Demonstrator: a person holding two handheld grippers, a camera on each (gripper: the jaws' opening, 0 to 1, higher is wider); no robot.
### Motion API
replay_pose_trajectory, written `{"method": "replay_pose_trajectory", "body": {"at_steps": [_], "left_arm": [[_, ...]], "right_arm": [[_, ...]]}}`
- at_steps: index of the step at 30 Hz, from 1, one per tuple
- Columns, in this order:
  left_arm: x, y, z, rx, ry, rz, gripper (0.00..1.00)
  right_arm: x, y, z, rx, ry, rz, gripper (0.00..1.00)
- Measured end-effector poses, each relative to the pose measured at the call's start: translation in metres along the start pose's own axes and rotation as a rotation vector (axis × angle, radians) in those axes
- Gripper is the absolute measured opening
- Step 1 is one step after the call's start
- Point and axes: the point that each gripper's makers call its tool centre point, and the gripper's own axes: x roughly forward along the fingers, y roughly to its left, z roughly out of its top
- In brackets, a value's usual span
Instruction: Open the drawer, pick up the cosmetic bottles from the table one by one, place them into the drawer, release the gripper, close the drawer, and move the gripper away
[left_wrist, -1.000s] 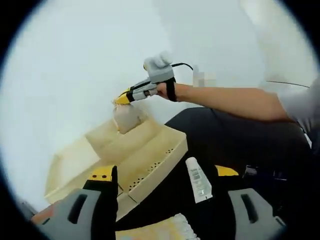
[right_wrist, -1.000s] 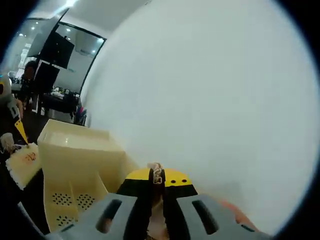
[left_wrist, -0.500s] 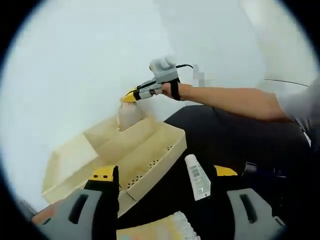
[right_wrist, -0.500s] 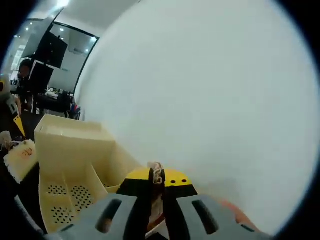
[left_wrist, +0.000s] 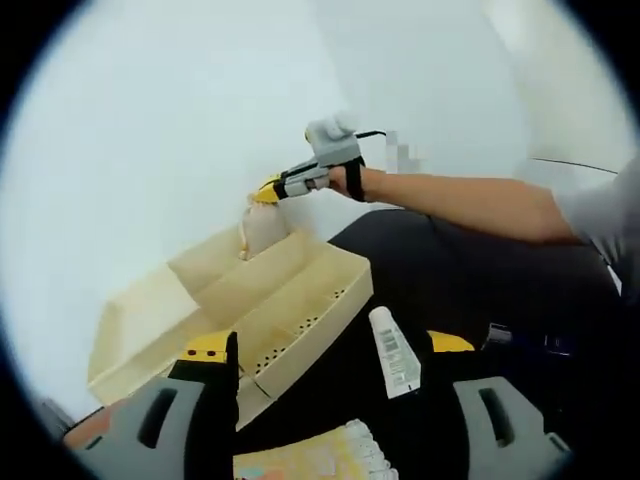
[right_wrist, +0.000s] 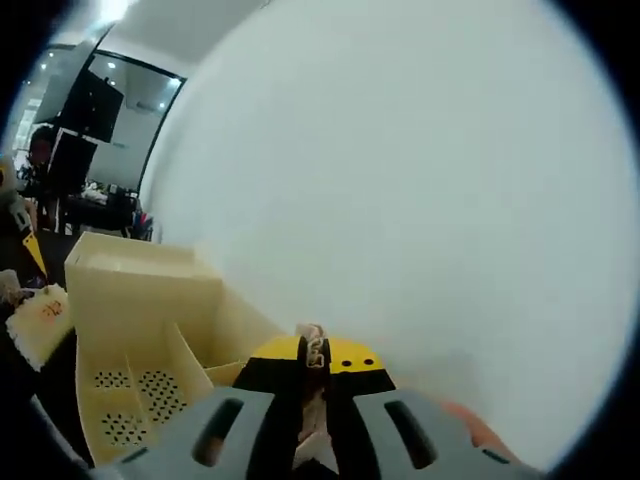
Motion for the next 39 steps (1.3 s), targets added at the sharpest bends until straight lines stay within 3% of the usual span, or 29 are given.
{"method": "replay_pose_trajectory", "body": {"at_steps": [6,11,16,21,27,36,39], "left_arm": [[0.0,0.002,0.001,-0.001,-0.006,0.001,0.68],[0.001,0.004,-0.002,-0.008,-0.006,0.004,0.68],[0.001,0.006,-0.003,-0.014,-0.005,0.01,0.68],[-0.007,0.004,0.004,-0.022,-0.009,0.018,0.68],[-0.031,-0.009,0.028,-0.054,-0.078,0.02,0.67],[-0.081,-0.022,0.039,-0.028,-0.078,0.08,0.66],[-0.104,-0.022,0.042,-0.019,-0.072,0.111,0.66]], "right_arm": [[0.013,0.008,-0.001,-0.028,0.014,0.024,0.05],[0.024,-0.008,-0.001,-0.021,0.022,0.027,0.1],[0.017,-0.008,0.012,0.011,-0.024,0.02,0.11],[0.005,-0.002,0.02,0.008,-0.013,0.018,0.11],[-0.007,0.006,0.03,0.015,-0.014,0.029,0.11],[-0.04,0.019,0.063,0.002,-0.038,0.03,0.11],[-0.056,0.036,0.074,0.009,-0.051,0.027,0.11]]}}
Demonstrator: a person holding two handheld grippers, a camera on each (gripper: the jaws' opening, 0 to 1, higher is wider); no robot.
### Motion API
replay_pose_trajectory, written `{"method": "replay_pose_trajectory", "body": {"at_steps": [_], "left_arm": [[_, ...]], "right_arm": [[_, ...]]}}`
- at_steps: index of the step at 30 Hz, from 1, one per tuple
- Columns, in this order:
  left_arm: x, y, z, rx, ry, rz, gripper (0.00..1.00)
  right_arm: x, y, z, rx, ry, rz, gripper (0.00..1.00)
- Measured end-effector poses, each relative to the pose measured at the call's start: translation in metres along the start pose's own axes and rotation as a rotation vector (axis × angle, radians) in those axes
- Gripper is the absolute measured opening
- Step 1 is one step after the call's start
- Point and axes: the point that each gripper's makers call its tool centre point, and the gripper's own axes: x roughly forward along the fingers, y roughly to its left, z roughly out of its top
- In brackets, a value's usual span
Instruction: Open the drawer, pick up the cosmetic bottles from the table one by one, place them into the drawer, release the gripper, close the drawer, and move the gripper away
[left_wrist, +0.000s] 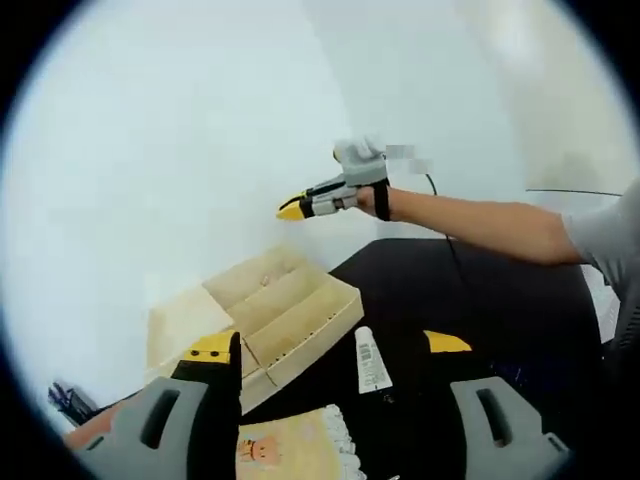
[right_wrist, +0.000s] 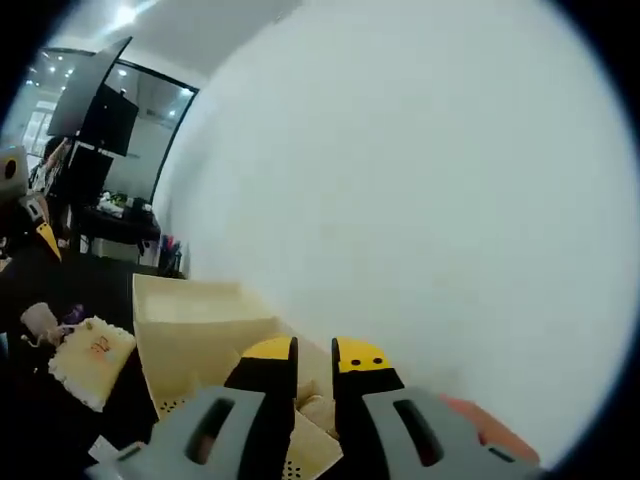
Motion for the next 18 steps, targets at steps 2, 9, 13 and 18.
{"method": "replay_pose_trajectory", "body": {"at_steps": [2,9,13,18], "left_arm": [[-0.013,0.002,0.004,-0.002,-0.005,0.017,0.64],[-0.052,-0.006,0.001,-0.023,-0.018,0.065,0.59],[-0.066,-0.006,-0.007,-0.033,-0.009,0.08,0.61],[-0.081,-0.004,-0.013,-0.08,-0.034,0.093,0.61]], "right_arm": [[-0.014,0.017,0.007,-0.007,0.0,-0.001,0.11],[-0.048,0.049,0.029,-0.029,-0.002,-0.003,0.12],[-0.061,0.056,0.038,0.002,0.017,0.0,0.13],[-0.082,0.079,0.039,-0.015,0.081,0.037,0.19]]}}
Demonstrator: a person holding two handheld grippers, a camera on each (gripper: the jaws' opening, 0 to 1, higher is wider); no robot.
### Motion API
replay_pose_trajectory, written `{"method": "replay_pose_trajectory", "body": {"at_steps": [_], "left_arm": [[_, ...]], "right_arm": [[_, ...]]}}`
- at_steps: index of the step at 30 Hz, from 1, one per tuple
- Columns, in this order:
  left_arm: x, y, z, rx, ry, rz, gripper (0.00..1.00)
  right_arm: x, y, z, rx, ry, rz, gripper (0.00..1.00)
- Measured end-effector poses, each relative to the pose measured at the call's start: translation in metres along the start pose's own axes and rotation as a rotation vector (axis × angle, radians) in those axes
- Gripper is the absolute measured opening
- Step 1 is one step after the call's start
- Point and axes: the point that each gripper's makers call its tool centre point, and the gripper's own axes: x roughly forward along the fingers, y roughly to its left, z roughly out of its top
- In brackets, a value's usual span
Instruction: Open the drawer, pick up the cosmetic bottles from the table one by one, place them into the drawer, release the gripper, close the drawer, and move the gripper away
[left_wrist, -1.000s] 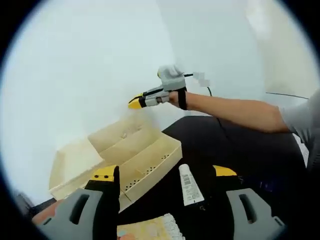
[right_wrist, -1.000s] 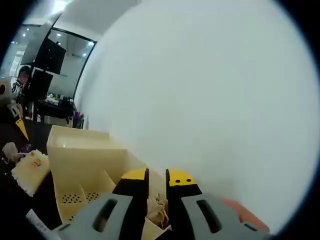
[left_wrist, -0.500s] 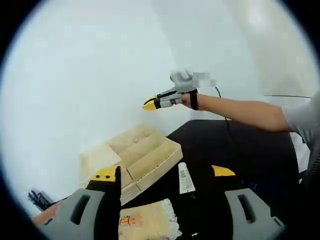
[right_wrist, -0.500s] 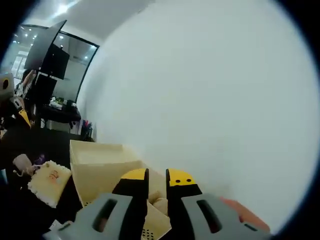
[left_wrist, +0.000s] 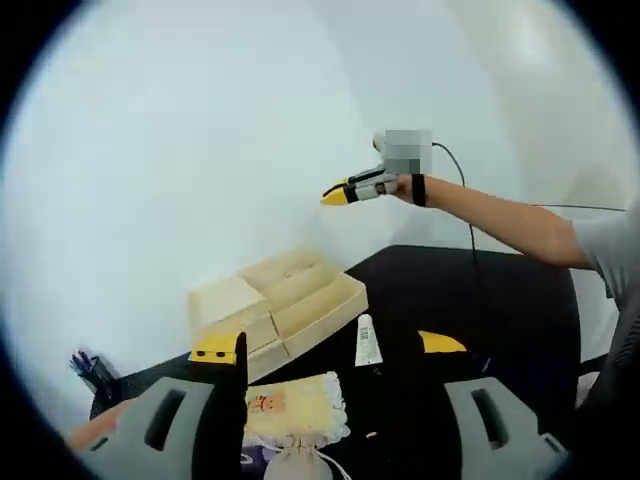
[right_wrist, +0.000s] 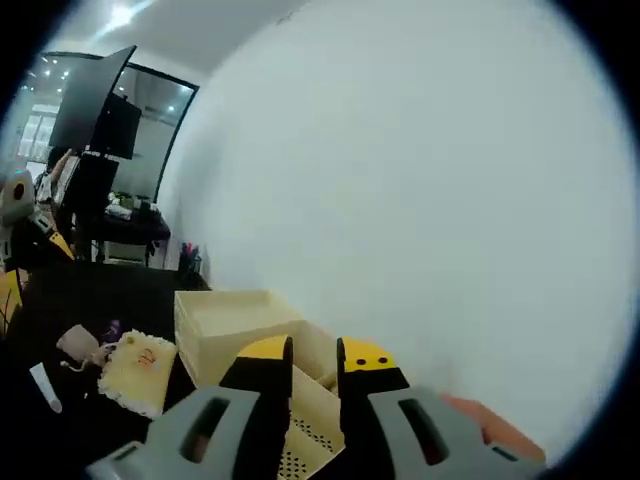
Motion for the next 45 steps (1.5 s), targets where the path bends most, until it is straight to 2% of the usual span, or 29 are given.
{"method": "replay_pose_trajectory", "body": {"at_steps": [4,7,9,10,11,14,16,17,22,29,32,34,39,41,43,45], "left_arm": [[-0.01,0.002,-0.007,-0.056,-0.036,0.0,0.63],[-0.014,0.004,-0.018,-0.078,-0.034,0.01,0.63],[-0.017,0.006,-0.024,-0.086,-0.026,0.014,0.63],[-0.018,0.008,-0.027,-0.087,-0.022,0.018,0.63],[-0.02,0.011,-0.031,-0.086,-0.019,0.023,0.63],[-0.023,0.019,-0.038,-0.102,-0.026,0.033,0.63],[-0.025,0.024,-0.044,-0.114,-0.038,0.043,0.63],[-0.025,0.026,-0.046,-0.121,-0.045,0.047,0.63],[-0.026,0.037,-0.06,-0.132,-0.057,0.069,0.63],[-0.023,0.061,-0.081,-0.228,-0.136,0.108,0.63],[-0.018,0.066,-0.092,-0.266,-0.159,0.109,0.63],[-0.015,0.066,-0.1,-0.273,-0.167,0.109,0.63],[-0.01,0.068,-0.112,-0.259,-0.182,0.127,0.64],[-0.01,0.07,-0.112,-0.297,-0.222,0.133,0.65],[-0.011,0.071,-0.114,-0.34,-0.273,0.128,0.65],[-0.012,0.072,-0.122,-0.342,-0.279,0.13,0.65]], "right_arm": [[-0.027,0.025,0.006,-0.072,0.029,0.005,0.21],[-0.05,0.045,0.026,-0.169,-0.045,0.011,0.2],[-0.064,0.058,0.031,-0.165,-0.052,0.019,0.2],[-0.056,0.036,0.035,-0.174,-0.067,0.032,0.2],[-0.056,0.028,0.038,-0.179,-0.075,0.036,0.21],[-0.062,0.031,0.051,-0.196,-0.07,0.075,0.23],[-0.068,0.043,0.055,-0.201,-0.036,0.115,0.31],[-0.071,0.047,0.06,-0.202,-0.043,0.118,0.32],[-0.09,0.085,0.082,-0.199,-0.062,0.209,0.33],[-0.103,0.128,0.101,-0.174,-0.132,0.284,0.34],[-0.101,0.144,0.099,-0.167,-0.145,0.3,0.34],[-0.099,0.157,0.087,-0.191,-0.127,0.335,0.34],[-0.089,0.17,0.071,-0.204,-0.101,0.389,0.34],[-0.083,0.167,0.072,-0.193,-0.115,0.371,0.34],[-0.078,0.17,0.069,-0.195,-0.105,0.382,0.34],[-0.077,0.174,0.066,-0.187,-0.105,0.399,0.34]]}}
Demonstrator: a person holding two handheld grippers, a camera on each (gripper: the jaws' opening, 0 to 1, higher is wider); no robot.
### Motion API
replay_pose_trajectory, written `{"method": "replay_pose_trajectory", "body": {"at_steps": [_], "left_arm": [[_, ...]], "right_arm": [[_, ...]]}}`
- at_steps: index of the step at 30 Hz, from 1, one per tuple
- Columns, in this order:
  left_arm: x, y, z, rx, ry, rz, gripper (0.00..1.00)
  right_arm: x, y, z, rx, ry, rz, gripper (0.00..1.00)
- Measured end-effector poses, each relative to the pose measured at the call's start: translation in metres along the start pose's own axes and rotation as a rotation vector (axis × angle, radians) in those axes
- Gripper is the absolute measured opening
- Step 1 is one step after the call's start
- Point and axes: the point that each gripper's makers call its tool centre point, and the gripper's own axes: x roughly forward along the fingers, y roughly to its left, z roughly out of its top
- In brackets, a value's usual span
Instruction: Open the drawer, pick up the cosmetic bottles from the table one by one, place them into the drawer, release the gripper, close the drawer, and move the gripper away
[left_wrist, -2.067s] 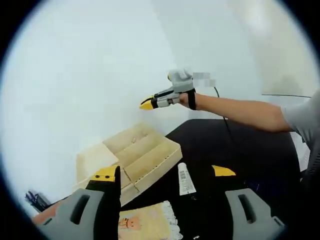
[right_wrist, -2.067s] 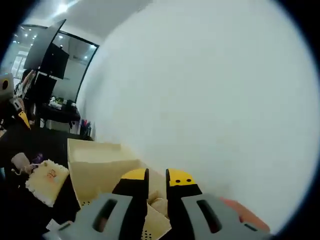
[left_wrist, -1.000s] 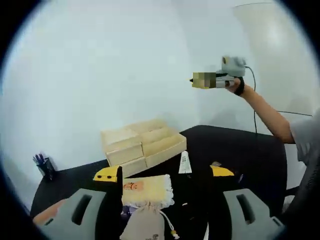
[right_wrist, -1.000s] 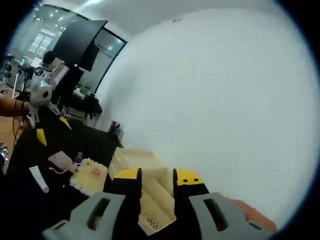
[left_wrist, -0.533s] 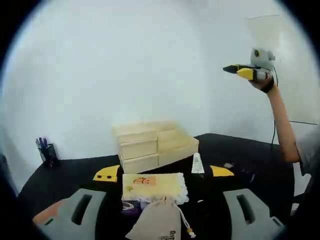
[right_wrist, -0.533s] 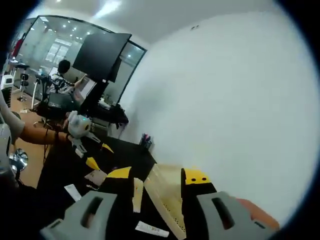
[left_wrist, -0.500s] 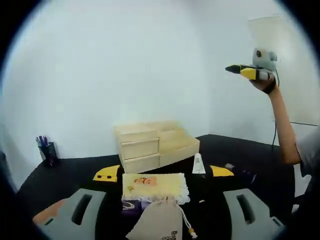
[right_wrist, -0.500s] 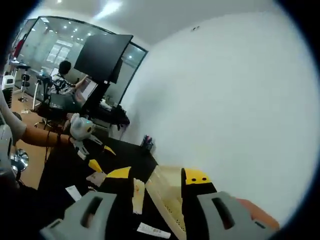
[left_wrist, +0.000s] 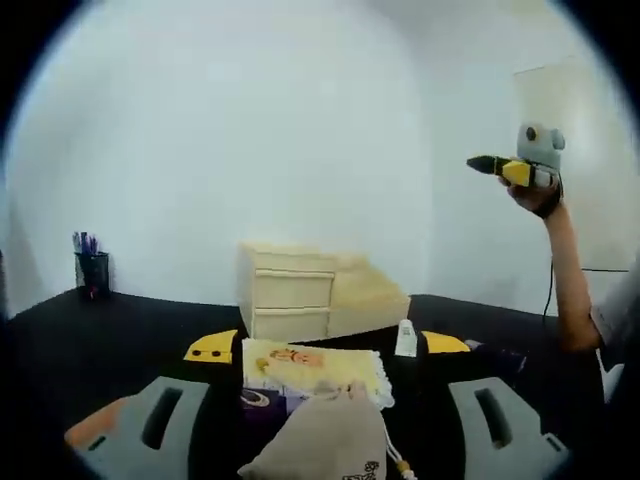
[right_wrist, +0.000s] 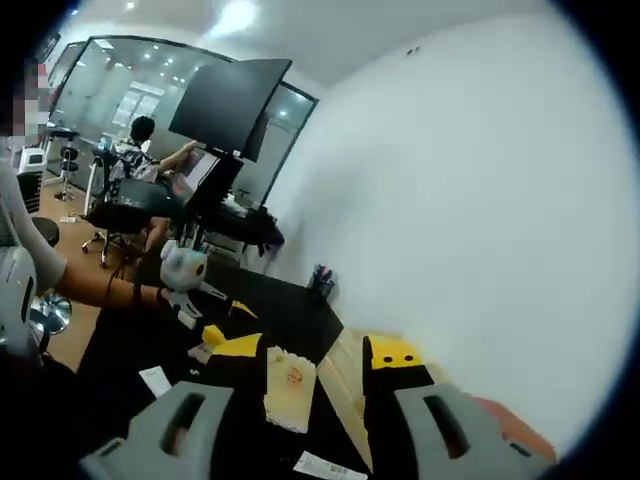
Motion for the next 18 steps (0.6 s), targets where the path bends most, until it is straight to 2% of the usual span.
{"method": "replay_pose_trajectory", "body": {"at_steps": [7,11,18], "left_arm": [[-0.005,-0.002,-0.008,-0.007,0.006,0.009,0.65],[-0.003,-0.002,-0.018,0.022,0.046,0.021,0.65],[-0.003,-0.003,-0.025,0.034,0.069,0.023,0.65]], "right_arm": [[0.013,0.005,-0.01,-0.016,0.035,0.02,0.34],[0.017,0.008,-0.014,-0.034,0.054,0.026,0.34],[0.016,0.011,-0.009,-0.031,0.028,0.044,0.34]]}}
